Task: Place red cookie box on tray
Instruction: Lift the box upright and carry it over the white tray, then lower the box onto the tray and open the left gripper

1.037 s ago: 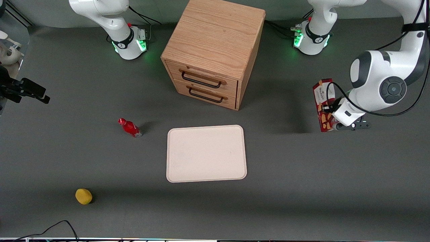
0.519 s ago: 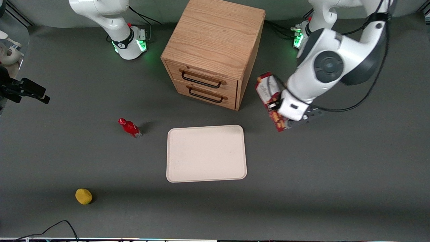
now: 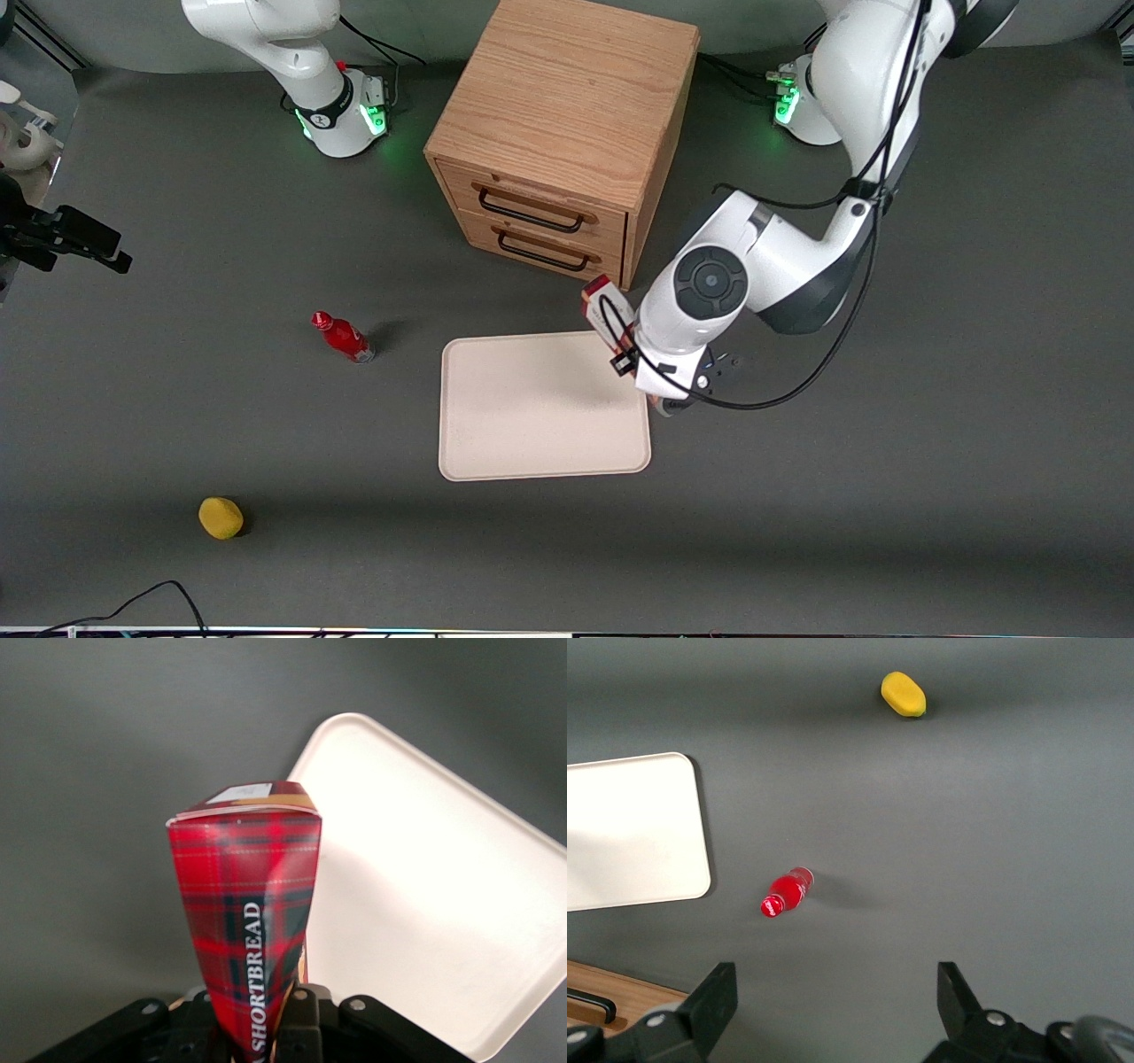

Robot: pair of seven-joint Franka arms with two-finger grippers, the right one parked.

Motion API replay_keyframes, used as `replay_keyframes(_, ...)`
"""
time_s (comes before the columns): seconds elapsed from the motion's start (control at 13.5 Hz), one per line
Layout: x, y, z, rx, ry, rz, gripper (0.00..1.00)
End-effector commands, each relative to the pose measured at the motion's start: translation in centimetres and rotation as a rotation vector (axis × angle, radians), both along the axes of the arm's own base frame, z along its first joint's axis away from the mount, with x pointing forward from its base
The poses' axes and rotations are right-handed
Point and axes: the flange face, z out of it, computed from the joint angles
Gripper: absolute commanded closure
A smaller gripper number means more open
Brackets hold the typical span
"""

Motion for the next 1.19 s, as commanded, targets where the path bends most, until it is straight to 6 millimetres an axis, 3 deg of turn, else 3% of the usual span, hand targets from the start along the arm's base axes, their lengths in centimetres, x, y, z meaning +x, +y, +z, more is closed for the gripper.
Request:
replay_keyframes(0.0,-0.3,-2.5,0.2,0.008,-0.046,0.019,0.96)
replay_keyframes(0.3,-0.9,-4.8,-4.6,0.087,-0.133,-0.112,0.94)
replay_keyframes(0.52,-0.9,-5.2,-7.3,0.096,-0.136,-0.191,0.94)
replay_keyframes(1.11,-1.1,-6.1,-10.4,0.068,-0.151,-0.211,0.9)
